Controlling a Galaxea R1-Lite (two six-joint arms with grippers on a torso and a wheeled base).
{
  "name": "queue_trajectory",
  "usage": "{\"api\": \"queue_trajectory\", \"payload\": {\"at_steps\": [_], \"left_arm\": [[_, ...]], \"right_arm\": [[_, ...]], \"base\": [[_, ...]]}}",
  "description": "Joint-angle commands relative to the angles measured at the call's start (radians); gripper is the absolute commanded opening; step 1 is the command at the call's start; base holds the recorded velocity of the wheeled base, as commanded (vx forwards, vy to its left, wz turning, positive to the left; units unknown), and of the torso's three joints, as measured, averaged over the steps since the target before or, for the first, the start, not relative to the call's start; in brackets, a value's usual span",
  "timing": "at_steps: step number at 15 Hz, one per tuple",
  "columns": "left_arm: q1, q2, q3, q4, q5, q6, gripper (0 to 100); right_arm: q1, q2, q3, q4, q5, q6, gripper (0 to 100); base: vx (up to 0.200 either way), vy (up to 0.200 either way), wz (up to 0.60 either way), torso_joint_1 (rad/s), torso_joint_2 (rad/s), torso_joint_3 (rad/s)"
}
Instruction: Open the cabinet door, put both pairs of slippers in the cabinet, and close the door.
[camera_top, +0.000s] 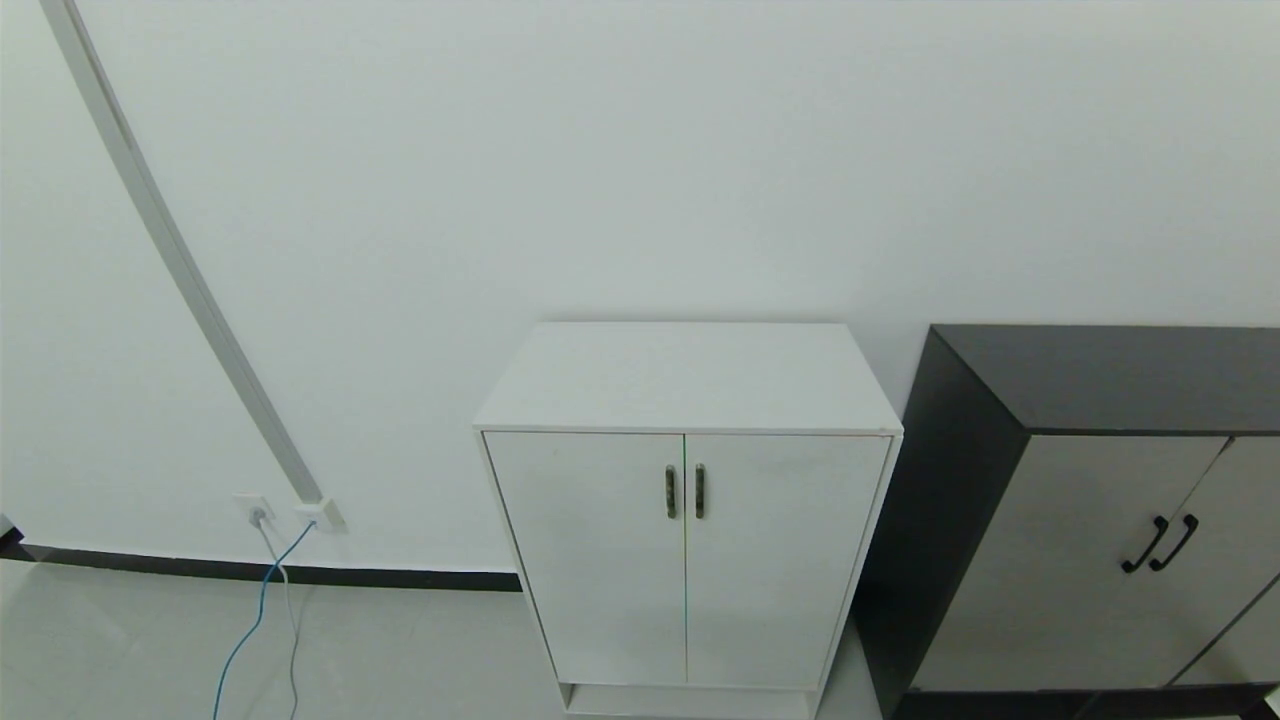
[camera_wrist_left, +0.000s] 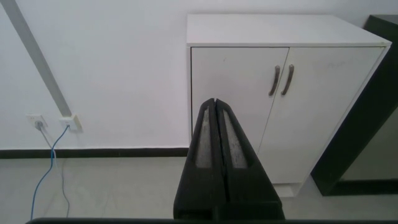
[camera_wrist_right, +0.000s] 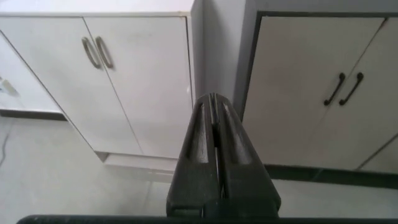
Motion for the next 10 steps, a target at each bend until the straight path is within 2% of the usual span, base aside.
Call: {"api": "queue_trajectory", "payload": {"at_steps": [1, 4, 10], "left_arm": [[0.000, 0.001, 0.000, 0.000, 0.000, 0.001, 0], [0.000, 0.001, 0.000, 0.000, 0.000, 0.001, 0], [0.000, 0.001, 0.000, 0.000, 0.000, 0.004, 0]], "right_arm": [[0.000, -0.004, 0.000, 0.001, -0.002, 0.002, 0], [-0.090, -0.062, -0.001, 0.001, -0.003, 0.000, 0], [-0.086, -0.105, 0.000, -0.005, 0.000, 0.048, 0]], "base": [[0.000, 0.000, 0.00, 0.000, 0.00, 0.000], [0.000, 0.000, 0.00, 0.000, 0.00, 0.000], [0.000, 0.000, 0.00, 0.000, 0.00, 0.000]]}}
